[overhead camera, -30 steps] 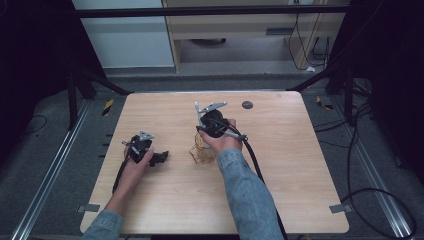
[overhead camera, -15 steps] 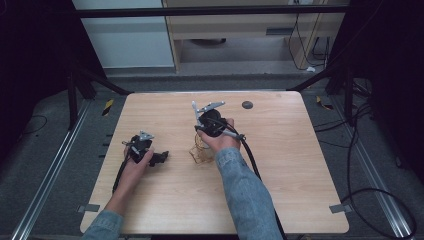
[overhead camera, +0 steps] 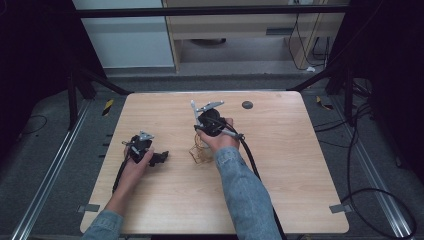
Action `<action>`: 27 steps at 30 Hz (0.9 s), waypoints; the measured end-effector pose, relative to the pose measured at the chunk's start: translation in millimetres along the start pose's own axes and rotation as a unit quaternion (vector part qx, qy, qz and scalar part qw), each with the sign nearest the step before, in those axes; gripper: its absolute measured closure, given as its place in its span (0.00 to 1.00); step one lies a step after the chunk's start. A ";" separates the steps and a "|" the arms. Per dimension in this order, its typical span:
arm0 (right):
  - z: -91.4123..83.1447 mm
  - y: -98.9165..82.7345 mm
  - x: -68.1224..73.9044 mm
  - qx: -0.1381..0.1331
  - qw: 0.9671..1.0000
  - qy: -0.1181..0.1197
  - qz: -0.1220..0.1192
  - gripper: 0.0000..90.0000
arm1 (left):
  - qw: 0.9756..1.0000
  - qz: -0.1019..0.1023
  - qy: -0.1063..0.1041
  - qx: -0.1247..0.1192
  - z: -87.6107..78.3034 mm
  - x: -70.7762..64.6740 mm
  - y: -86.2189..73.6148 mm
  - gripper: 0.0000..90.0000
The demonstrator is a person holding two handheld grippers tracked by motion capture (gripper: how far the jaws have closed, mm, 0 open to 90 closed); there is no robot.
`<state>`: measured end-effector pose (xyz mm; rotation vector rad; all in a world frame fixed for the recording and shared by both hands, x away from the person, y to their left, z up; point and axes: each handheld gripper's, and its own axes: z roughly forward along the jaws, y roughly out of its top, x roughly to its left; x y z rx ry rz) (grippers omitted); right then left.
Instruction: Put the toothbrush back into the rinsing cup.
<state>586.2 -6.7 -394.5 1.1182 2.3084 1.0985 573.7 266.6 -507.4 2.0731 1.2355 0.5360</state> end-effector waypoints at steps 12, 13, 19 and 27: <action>0.4 0.8 0.0 -0.001 1.000 -0.004 -0.002 0.73 | 1.000 0.001 -0.001 0.000 -0.2 0.4 -0.1 0.00; 0.2 0.9 0.0 -0.001 1.000 -0.004 -0.001 0.72 | 1.000 0.001 -0.001 0.000 -0.2 0.3 -0.1 0.00; -1.1 1.0 1.0 0.000 1.000 -0.004 0.000 0.69 | 1.000 0.001 -0.001 0.000 -0.2 0.4 -0.1 0.00; -4.9 1.5 2.6 -0.001 1.000 -0.007 -0.002 0.66 | 1.000 0.001 -0.001 0.000 -0.2 0.3 -0.1 0.00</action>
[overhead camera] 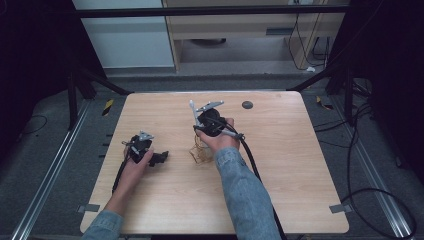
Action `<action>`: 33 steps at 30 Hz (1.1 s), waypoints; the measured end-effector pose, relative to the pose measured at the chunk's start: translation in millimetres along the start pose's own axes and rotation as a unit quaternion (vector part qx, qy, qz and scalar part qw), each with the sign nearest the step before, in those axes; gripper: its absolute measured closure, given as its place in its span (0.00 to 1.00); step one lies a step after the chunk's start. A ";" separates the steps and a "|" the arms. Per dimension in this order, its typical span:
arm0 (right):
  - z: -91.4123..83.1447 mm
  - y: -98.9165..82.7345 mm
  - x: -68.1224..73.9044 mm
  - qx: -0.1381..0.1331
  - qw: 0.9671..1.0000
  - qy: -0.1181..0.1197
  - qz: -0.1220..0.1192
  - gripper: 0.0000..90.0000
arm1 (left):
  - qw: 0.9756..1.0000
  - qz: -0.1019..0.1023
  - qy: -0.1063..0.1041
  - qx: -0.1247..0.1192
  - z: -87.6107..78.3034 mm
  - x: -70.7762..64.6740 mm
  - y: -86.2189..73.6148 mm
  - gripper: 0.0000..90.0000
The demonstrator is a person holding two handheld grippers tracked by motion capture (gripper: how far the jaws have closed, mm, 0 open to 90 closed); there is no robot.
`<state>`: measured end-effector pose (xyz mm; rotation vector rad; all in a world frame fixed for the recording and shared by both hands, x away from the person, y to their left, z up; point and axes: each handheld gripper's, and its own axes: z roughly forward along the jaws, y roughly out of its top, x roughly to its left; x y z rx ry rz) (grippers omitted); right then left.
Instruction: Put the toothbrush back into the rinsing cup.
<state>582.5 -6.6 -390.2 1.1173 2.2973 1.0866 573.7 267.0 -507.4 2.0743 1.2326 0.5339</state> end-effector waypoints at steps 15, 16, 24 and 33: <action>-18.8 -2.9 -0.7 -0.011 1.000 -0.007 0.001 0.62 | 1.000 0.001 0.000 0.000 0.0 0.1 0.0 0.00; -20.5 -3.2 -0.8 -0.010 1.000 -0.008 0.001 0.61 | 1.000 0.001 0.000 0.000 0.0 0.1 0.0 0.00; -36.2 -9.1 -6.9 -0.014 1.000 -0.017 0.007 0.61 | 1.000 0.001 0.000 0.000 0.0 0.0 0.0 0.00; -48.0 -15.7 -17.7 -0.018 0.999 -0.029 0.015 0.61 | 1.000 0.001 0.000 0.000 0.0 -0.1 0.0 0.00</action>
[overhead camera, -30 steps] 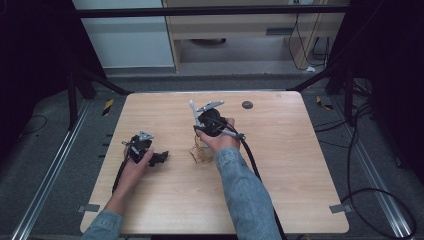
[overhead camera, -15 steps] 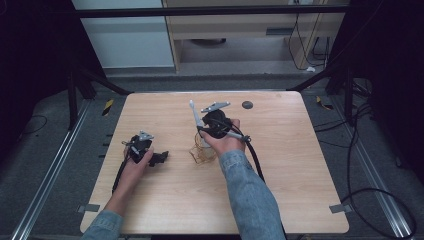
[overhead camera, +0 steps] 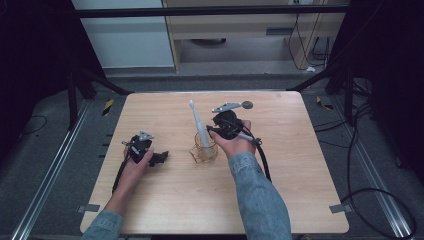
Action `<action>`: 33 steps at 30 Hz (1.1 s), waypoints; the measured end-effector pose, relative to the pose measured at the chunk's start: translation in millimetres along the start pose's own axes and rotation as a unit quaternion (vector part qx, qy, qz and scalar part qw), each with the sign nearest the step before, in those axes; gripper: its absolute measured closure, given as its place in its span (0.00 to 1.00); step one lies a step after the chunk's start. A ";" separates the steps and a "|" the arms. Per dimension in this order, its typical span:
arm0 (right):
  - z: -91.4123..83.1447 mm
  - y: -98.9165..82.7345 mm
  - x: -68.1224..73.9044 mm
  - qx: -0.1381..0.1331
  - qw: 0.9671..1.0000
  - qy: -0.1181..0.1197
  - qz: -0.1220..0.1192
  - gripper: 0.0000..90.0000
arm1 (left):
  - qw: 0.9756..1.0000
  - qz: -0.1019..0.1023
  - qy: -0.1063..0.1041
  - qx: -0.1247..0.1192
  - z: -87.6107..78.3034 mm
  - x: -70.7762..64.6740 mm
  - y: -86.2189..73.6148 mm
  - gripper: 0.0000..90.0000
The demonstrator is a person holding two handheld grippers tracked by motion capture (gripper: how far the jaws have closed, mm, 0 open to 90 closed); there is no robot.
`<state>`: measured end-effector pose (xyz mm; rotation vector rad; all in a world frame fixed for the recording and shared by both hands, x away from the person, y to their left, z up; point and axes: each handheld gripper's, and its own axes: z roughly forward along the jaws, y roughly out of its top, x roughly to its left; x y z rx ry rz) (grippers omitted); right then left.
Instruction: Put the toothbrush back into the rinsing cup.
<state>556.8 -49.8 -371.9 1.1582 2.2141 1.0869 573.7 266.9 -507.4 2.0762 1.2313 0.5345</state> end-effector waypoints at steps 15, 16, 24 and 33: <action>-11.3 -8.5 -19.9 0.000 0.999 -0.032 0.021 0.51 | 1.000 0.001 0.000 0.000 0.2 0.3 0.2 0.00; -12.1 -9.0 -21.5 0.000 0.999 -0.035 0.024 0.49 | 1.000 0.001 0.000 0.000 0.2 0.3 0.2 0.00; -14.4 -16.0 -36.7 0.001 0.997 -0.060 0.043 0.29 | 1.000 0.001 0.001 0.000 0.2 0.4 0.3 0.00; -13.7 -29.3 -57.9 0.004 0.993 -0.107 0.047 0.09 | 1.000 0.002 0.001 0.001 0.1 0.4 0.2 0.00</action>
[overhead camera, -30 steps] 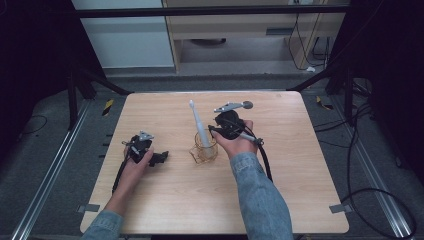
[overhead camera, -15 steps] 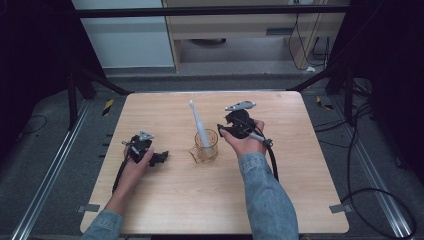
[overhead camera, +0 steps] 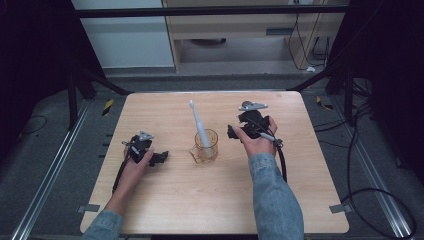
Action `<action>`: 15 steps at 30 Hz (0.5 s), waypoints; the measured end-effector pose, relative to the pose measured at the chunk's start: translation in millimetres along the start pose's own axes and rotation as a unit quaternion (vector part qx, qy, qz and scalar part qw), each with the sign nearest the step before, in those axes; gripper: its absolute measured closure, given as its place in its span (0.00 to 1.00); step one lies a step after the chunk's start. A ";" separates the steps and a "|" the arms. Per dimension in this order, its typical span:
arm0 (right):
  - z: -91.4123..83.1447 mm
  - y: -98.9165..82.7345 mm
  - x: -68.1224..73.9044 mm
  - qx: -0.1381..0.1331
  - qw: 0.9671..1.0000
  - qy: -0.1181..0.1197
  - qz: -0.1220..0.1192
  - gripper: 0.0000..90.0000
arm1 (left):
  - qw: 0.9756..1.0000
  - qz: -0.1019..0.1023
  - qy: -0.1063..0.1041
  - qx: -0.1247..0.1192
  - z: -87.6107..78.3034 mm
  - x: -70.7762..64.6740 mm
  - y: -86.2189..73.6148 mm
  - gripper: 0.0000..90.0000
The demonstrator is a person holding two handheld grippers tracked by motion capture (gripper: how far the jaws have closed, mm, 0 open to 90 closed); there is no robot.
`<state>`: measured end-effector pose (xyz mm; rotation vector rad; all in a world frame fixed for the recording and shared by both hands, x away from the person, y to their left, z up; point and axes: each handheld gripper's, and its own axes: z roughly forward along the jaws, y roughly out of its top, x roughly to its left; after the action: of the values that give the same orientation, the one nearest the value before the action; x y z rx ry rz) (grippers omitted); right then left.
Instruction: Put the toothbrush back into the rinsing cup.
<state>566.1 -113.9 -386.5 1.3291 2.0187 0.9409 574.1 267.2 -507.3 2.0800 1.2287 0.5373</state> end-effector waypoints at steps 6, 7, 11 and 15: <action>-0.4 -9.2 -18.5 -0.004 1.000 -0.027 0.010 0.09 | 1.000 -0.002 0.000 -0.001 0.2 -0.2 0.0 0.00; -0.1 -11.1 -21.6 -0.005 0.999 -0.031 0.014 0.10 | 1.000 -0.002 0.000 -0.001 0.2 -0.2 0.0 0.00; 1.5 -18.4 -34.1 -0.003 0.999 -0.048 0.020 0.11 | 1.000 -0.002 0.000 -0.001 0.2 -0.2 0.0 0.00; 3.6 -27.4 -42.9 0.006 0.998 -0.058 0.019 0.11 | 1.000 -0.002 0.000 -0.001 0.3 -0.2 0.0 0.00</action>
<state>569.4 -160.2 -407.7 1.3990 1.9201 0.8494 574.2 266.9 -507.5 2.0751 1.2314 0.5375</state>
